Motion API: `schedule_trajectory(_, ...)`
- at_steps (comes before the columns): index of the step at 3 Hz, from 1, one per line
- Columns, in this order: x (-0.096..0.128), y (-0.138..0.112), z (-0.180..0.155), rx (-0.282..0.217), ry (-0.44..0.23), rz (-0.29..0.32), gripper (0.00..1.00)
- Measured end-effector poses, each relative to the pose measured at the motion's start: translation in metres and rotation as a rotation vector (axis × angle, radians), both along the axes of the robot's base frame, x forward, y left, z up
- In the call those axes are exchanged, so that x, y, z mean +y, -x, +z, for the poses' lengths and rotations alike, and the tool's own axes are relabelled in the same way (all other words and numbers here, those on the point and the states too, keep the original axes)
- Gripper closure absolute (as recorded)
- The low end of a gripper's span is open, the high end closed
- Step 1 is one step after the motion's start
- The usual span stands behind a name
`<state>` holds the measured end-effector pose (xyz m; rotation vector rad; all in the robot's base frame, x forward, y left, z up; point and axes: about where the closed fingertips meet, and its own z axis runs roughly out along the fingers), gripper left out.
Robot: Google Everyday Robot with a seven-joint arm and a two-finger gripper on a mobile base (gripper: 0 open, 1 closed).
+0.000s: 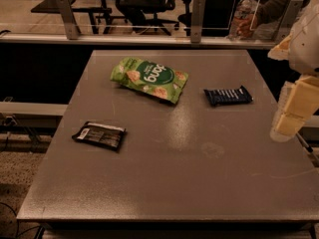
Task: Move rxbar blueberry near green rice chip bag
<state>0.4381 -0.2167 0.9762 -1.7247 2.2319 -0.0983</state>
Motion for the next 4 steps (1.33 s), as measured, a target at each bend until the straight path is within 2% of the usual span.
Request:
schedule_trajectory(1,0.000,0.000,0.000,0.000,0.000,0.000,0.00)
schedule_trajectory(2,-0.002,-0.014,-0.002,0.015,-0.011,0.004,0.00)
schedule_trajectory(4,-0.016,-0.076,-0.021,0.009,-0.070,0.006,0.00)
